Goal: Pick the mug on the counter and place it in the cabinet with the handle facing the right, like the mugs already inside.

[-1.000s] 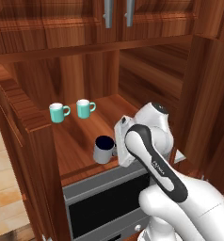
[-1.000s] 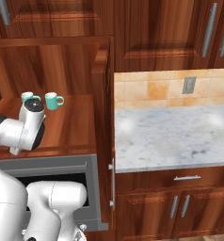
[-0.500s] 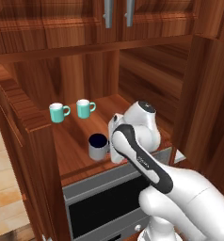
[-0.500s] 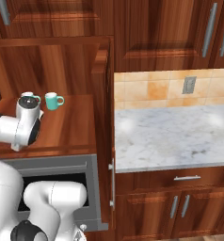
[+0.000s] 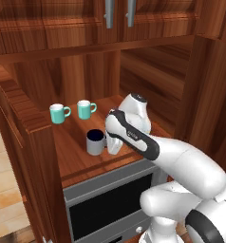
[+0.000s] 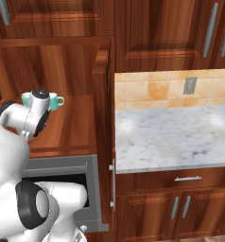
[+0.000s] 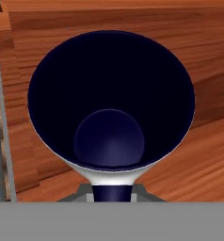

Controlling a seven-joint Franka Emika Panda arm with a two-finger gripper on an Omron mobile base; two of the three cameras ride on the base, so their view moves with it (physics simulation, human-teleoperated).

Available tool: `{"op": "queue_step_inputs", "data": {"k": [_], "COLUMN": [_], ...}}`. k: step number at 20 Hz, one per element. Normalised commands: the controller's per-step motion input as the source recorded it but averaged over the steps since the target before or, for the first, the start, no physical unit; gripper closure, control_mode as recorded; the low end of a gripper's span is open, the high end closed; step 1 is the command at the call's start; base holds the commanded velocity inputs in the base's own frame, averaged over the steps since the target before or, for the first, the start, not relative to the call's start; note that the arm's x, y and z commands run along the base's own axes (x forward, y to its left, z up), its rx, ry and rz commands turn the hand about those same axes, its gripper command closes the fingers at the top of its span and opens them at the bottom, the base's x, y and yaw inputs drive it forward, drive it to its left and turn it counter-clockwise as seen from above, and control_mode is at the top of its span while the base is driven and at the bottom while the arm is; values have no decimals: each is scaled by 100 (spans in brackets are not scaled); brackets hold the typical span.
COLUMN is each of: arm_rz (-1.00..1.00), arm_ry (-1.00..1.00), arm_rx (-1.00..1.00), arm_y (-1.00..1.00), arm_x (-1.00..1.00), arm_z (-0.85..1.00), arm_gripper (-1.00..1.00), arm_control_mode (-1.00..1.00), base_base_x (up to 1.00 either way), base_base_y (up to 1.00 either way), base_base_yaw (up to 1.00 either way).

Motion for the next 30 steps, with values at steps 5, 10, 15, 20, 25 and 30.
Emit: {"op": "queue_step_inputs", "data": {"k": [5,10,15,20,25,30], "arm_rz": [6,7,13,13,4,0], "arm_ry": [8,2,0,-1,0,0], "arm_rx": [0,0,0,0,-2,-2], "arm_y": [7,14,19,21,21,24], "arm_x": [49,42,39,38,53,54], "arm_z": [-2,-4,-15,-15,-1,-6], "arm_gripper": [100,100,100,100,100,100], "arm_control_mode": [-100,-100,-100,-100,-100,-100], "base_base_x": [0,0,0,0,0,0], "base_base_y": [0,0,0,0,0,0], "base_base_yaw": [0,0,0,0,0,0]}}
